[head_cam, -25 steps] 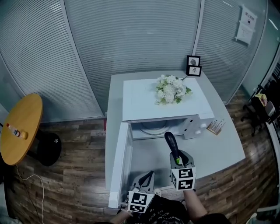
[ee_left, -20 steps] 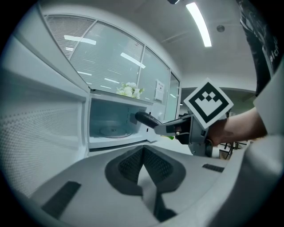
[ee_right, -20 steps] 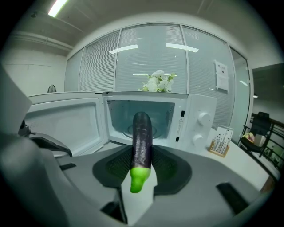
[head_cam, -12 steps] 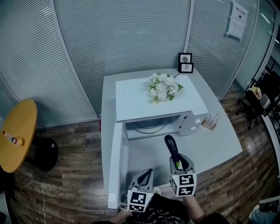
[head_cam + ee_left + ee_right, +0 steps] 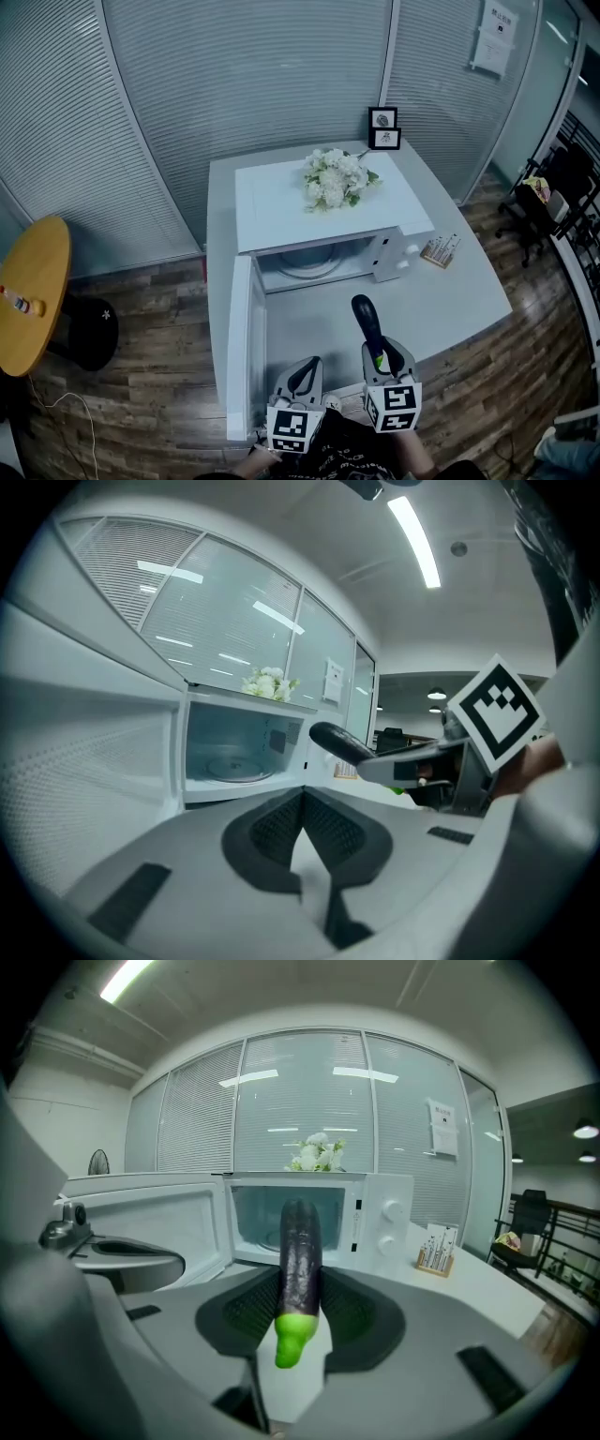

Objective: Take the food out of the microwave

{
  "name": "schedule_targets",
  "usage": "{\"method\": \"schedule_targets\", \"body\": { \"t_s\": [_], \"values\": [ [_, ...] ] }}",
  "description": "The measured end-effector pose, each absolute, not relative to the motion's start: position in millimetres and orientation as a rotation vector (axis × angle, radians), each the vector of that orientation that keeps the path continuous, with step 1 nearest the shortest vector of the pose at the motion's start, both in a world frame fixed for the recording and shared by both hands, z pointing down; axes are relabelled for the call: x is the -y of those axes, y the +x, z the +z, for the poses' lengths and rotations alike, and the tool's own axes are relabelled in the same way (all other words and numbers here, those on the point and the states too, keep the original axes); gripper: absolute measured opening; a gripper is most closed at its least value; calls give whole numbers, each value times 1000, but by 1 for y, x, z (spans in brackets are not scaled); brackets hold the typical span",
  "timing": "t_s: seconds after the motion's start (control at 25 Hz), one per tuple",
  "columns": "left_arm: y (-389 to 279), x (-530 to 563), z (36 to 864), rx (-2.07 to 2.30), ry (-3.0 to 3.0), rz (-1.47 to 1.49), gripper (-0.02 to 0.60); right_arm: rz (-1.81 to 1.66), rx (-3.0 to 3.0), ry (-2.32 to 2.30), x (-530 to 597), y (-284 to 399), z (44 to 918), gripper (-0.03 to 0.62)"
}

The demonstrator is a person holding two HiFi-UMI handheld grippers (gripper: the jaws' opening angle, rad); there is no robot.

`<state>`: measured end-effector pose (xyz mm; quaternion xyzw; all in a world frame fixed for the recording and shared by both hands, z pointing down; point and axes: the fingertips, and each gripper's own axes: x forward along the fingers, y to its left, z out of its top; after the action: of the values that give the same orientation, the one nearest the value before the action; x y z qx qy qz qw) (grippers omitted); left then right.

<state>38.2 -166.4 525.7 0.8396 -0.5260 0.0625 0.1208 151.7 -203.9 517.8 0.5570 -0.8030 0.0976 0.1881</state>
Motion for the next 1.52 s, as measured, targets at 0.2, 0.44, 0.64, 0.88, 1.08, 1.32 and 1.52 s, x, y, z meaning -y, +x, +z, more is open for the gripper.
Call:
{"method": "schedule_targets", "body": {
  "t_s": [0.2,0.44,0.64,0.88,1.08,1.32,1.52],
  "values": [
    [39,163,525,1540,2462,179,8,282,2246,1597,187,159,521,133],
    [35,160,523,1563,2458,172,6,293,2241,1621,171,163,524,133],
    [35,157,522,1571,2462,175,8,309,2239,1636,160,165,527,133],
    [39,155,524,1561,2468,185,8,296,2246,1644,156,166,527,133],
    [44,151,525,1548,2478,188,8,262,2262,1655,152,168,523,133],
    [49,151,524,1556,2499,202,8,242,2271,1661,154,172,521,133],
    [52,151,524,1564,2507,218,6,246,2288,1654,157,172,522,133]
  ]
}}
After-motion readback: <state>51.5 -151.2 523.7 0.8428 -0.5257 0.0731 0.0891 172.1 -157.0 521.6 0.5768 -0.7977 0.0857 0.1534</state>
